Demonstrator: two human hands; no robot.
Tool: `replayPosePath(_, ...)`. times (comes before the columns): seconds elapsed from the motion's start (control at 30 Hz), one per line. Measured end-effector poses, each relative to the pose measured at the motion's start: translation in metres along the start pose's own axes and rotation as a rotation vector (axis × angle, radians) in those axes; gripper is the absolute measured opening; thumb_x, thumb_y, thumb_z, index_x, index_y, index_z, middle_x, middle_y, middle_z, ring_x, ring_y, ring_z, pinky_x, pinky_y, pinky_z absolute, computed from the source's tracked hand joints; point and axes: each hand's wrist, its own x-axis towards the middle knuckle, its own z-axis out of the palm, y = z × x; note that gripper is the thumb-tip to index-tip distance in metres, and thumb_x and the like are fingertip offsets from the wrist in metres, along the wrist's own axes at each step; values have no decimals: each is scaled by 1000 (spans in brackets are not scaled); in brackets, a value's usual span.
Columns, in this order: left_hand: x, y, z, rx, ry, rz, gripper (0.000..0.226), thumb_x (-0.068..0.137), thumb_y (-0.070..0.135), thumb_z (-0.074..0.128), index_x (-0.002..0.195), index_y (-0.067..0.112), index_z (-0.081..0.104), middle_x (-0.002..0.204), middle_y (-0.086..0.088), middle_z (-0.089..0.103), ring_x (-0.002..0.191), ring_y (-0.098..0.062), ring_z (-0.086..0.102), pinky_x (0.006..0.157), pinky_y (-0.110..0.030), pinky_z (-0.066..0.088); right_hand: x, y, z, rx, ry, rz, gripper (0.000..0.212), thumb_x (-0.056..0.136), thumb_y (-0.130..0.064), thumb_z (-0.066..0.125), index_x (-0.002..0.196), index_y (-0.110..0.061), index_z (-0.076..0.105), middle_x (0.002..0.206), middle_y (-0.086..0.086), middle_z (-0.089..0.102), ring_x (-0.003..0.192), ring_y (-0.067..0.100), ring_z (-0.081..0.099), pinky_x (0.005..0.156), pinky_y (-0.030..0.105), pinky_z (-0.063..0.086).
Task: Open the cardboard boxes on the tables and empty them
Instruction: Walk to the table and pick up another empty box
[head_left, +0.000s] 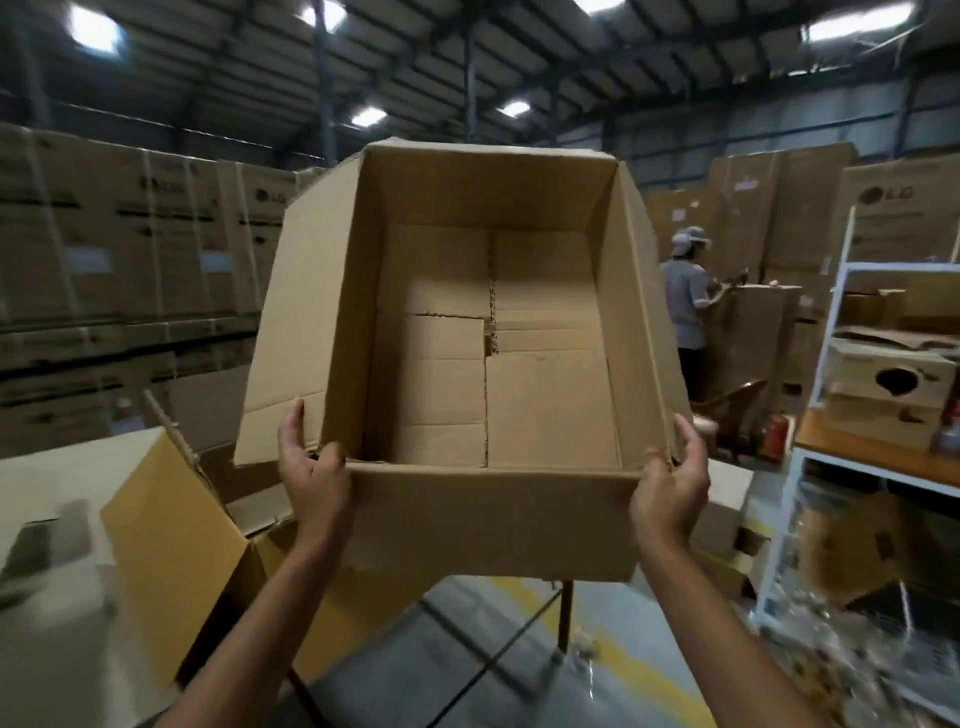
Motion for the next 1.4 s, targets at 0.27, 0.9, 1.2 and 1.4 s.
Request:
replayPosePath(0.27,63,4,16,167,267,87,64,96,6,48,153,31,33,155,5,37,138,-17,37,113,-40,35,71,4,110,70,-296,-37,46,98,-3,51,143,-14,50,141,8,57,128,23,53,101,29,44)
replayPosePath(0.9,245,-86,-36,420,467,-22,53,99,8,48,150,24,40,139,-5,50,118,-23,51,97,-42,49,86,79,430,-93,-858,24,43,100,-10,52,143,-16,48,130,11,59,94,19,53,65,28,43)
replayPosePath(1.2,261,-160,-64,559,495,-317,40,102,21,50,142,25,50,137,-4,56,121,-25,53,103,-45,47,56,162,497,-352,-1088,112,36,101,-22,49,137,-17,53,129,12,62,111,30,58,85,35,45)
replayPosePath(1.4,254,-192,-68,975,190,-459,36,99,13,42,131,21,57,133,-6,61,124,-29,55,108,-38,43,60,214,503,-594,-1375,-24,33,94,-23,57,126,-15,58,122,10,66,103,30,59,79,32,46)
